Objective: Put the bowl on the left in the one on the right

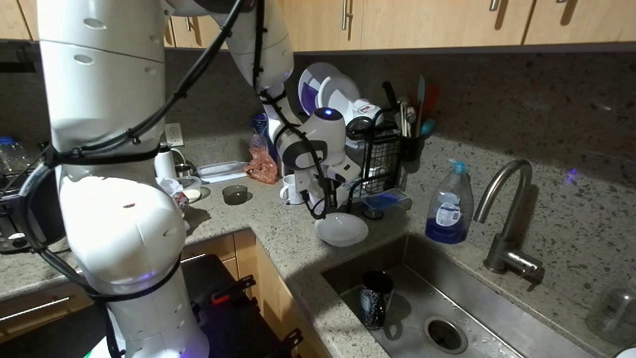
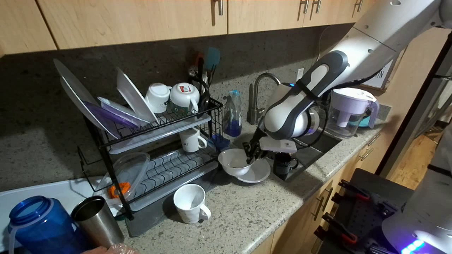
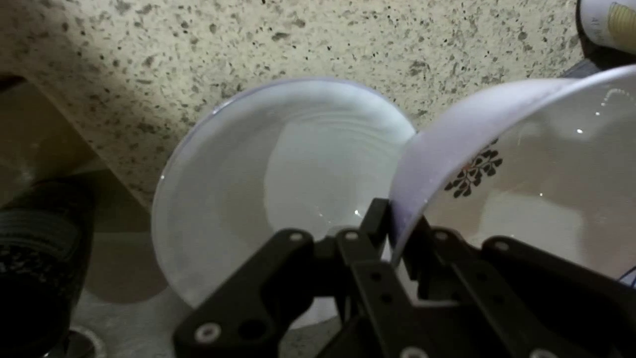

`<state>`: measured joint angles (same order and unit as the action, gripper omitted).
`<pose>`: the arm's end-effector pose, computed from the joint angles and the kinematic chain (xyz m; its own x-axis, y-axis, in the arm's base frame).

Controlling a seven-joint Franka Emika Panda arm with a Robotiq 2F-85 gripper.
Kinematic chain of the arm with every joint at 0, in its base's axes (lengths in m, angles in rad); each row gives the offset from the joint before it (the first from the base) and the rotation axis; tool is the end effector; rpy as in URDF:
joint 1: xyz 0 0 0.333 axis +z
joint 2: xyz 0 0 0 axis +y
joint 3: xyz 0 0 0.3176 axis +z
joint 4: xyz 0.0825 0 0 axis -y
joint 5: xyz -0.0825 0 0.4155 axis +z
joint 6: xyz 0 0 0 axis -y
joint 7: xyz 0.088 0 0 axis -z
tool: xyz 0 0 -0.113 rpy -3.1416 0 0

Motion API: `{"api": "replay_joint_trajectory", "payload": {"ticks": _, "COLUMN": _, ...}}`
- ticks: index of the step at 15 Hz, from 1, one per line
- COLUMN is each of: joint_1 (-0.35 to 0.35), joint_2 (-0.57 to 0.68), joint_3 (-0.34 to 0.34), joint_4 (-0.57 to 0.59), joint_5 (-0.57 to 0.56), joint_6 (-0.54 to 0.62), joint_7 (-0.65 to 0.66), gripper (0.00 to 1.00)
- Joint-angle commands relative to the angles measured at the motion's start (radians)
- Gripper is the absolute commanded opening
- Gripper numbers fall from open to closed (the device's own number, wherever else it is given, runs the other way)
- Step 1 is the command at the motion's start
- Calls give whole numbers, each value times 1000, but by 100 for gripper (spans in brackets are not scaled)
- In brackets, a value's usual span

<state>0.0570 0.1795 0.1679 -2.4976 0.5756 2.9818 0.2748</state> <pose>0.5010 0.0785 0.2101 0.7980 -0.5877 0.1333 -0.5272 -0.7880 -0.3181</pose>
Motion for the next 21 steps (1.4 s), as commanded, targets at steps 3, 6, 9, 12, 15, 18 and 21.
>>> {"api": "replay_joint_trajectory", "payload": {"ticks": 3, "joint_1": -18, "joint_2": 13, "joint_3": -11, "joint_4": -15, "joint_5": 20, "joint_6": 38, "joint_7": -5, "gripper": 5}}
{"api": "replay_joint_trajectory", "payload": {"ticks": 6, "joint_1": -31, "joint_2": 35, "joint_3": -11, "joint_4": -11, "joint_5": 24, "joint_6": 62, "joint_7": -8, "gripper": 5}}
{"api": "replay_joint_trajectory", "payload": {"ticks": 9, "joint_1": -42, "joint_2": 59, "joint_3": -9, "joint_4": -9, "joint_5": 23, "joint_6": 112, "joint_7": -7, "gripper": 5}}
{"api": "replay_joint_trajectory", "payload": {"ticks": 12, "joint_1": -30, "joint_2": 74, "joint_3": -34, "joint_4": -19, "joint_5": 6, "joint_6": 171, "joint_7": 19, "gripper": 5}}
{"api": "replay_joint_trajectory", "payload": {"ticks": 15, "joint_1": 0, "joint_2": 83, "joint_3": -81, "joint_4": -33, "joint_5": -8, "joint_6": 203, "joint_7": 36, "gripper": 5}}
{"api": "replay_joint_trajectory", "payload": {"ticks": 18, "joint_1": 12, "joint_2": 81, "joint_3": -109, "joint_4": -53, "joint_5": -40, "joint_6": 201, "joint_7": 69, "gripper": 5}}
{"api": "replay_joint_trajectory", "payload": {"ticks": 21, "joint_1": 21, "joint_2": 78, "joint_3": -119, "joint_4": -69, "joint_5": -66, "joint_6": 200, "joint_7": 100, "gripper": 5}}
